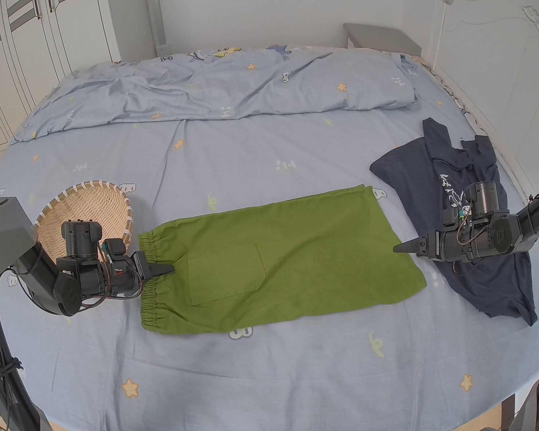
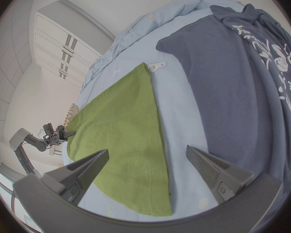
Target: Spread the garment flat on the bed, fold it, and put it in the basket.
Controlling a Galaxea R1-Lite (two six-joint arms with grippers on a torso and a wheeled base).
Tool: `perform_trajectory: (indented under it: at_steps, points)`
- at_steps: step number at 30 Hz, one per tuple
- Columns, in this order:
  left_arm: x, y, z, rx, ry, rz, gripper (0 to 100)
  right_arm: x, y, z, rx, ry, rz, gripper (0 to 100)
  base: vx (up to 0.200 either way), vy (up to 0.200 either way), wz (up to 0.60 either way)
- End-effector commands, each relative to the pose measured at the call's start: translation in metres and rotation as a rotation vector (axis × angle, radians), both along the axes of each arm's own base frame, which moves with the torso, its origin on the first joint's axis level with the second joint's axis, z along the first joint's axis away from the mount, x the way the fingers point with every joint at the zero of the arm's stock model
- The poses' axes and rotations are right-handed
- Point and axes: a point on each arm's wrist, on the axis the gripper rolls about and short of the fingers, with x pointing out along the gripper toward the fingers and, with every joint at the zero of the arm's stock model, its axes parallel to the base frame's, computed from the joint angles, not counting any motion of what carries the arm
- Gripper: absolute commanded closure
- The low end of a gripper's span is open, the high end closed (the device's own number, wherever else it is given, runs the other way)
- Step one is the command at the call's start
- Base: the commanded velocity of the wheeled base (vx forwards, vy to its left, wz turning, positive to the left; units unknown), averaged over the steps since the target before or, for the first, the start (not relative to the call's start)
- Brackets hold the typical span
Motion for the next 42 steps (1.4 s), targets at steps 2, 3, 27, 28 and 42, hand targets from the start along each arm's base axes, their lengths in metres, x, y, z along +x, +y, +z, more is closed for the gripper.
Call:
perform_trajectory:
  at_steps: [2,3,27,28,42]
  points:
    - [0.000,0.000,0.001,0.000,-0.005,-0.001,100,0.002,0.004,-0.010,0.002,0.027,0.012,0,0.000,0.000,0.00]
    - [0.000,0.000,0.001,0.000,-0.005,-0.001,100,0.003,0.004,-0.011,0.002,0.028,0.012,0,0.000,0.000,0.00]
    - [-0.004,0.001,0.007,0.000,-0.014,0.002,100,0.003,0.027,-0.027,0.046,0.084,0.107,0,0.000,0.000,0.00]
    - [-0.004,0.001,0.007,0.000,-0.014,0.002,100,0.003,0.026,-0.028,0.048,0.086,0.106,0,0.000,0.000,0.00]
    - [-0.003,0.002,0.007,0.000,-0.014,0.006,100,0.007,0.023,-0.028,0.066,0.081,0.110,100,0.000,0.000,0.00]
